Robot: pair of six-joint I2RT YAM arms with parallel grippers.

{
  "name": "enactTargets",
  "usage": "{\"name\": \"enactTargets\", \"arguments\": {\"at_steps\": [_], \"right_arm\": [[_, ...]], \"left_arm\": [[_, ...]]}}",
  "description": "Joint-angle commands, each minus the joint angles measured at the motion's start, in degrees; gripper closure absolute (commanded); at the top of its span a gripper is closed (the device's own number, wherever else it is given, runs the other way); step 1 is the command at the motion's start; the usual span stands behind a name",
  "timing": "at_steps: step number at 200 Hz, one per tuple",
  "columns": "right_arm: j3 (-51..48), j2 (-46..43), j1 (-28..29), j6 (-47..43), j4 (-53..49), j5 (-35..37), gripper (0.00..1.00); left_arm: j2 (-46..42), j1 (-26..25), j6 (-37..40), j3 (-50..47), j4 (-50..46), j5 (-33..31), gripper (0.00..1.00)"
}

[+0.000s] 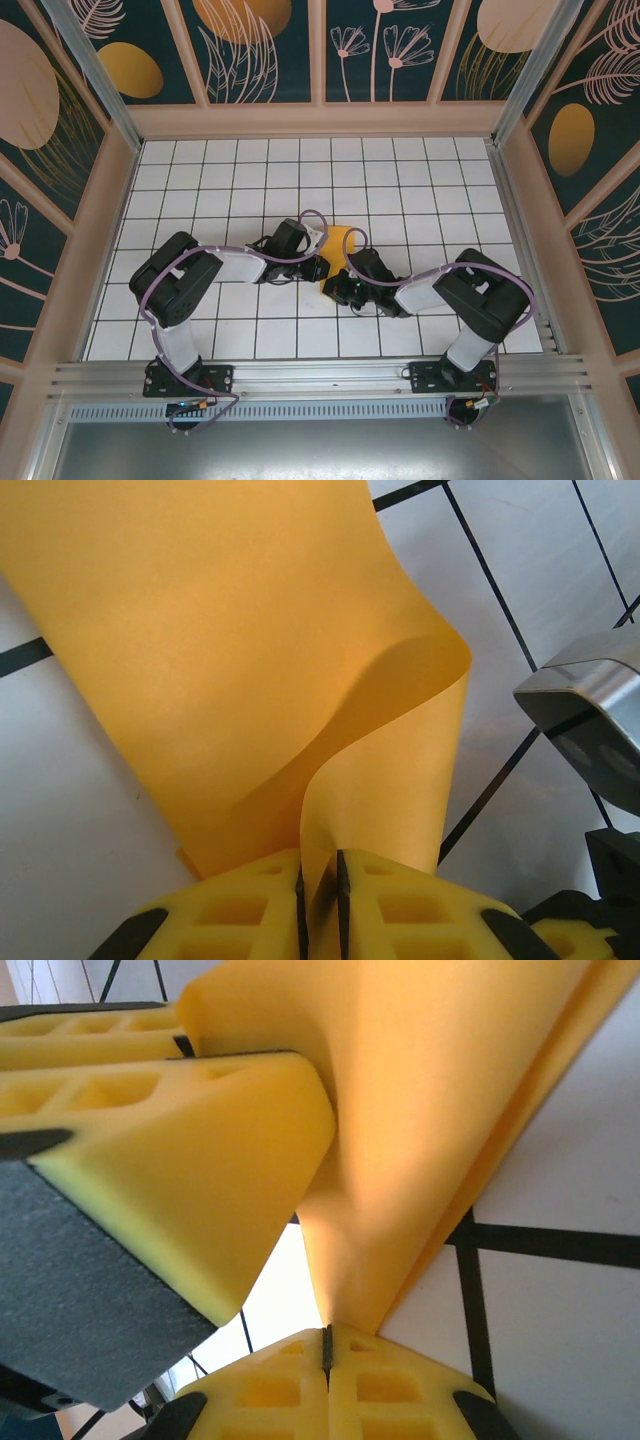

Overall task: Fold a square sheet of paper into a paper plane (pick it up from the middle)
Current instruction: Third fold the triangle at the center of the table.

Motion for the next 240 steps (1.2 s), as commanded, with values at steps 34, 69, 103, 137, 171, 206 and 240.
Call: {"name": "enactTargets", "arguments": {"at_steps": [34, 69, 103, 137, 171, 206, 240], "right_arm": [[-1.7, -4.3, 0.8, 0.8, -1.9, 2.1, 1.0], [-0.7, -5.0, 0.5, 0.6, 1.0, 0.9, 1.0], [1.1, -1.1, 0.4, 0.9, 2.4, 0.7, 1.0], [0.8, 2.1, 0.4, 1.5, 1.8, 1.0, 1.0], [0.0, 0.9, 0.5, 0.7, -1.1, 0.6, 1.0], [-0.1, -6.1, -2.2, -1.6, -4.0, 0.4, 1.0], [-1.6, -8.9, -6.5, -3.4, -5.0, -1.4, 1.0]], "left_arm": [[3.5, -0.4, 1.1, 0.1, -3.8, 2.0, 0.81], [3.7, -0.5, 1.1, 0.5, -3.8, 2.4, 0.8], [4.0, -0.4, 1.3, 0.8, -4.2, 2.5, 0.8], [4.0, -0.5, 1.2, 0.9, -4.2, 2.5, 0.81], [4.1, -0.5, 1.2, 0.8, -4.3, 2.4, 0.8], [3.7, -0.4, 1.3, 0.7, -4.7, 1.8, 0.81], [3.8, -0.4, 1.3, 1.1, -5.0, 1.8, 0.8]]}}
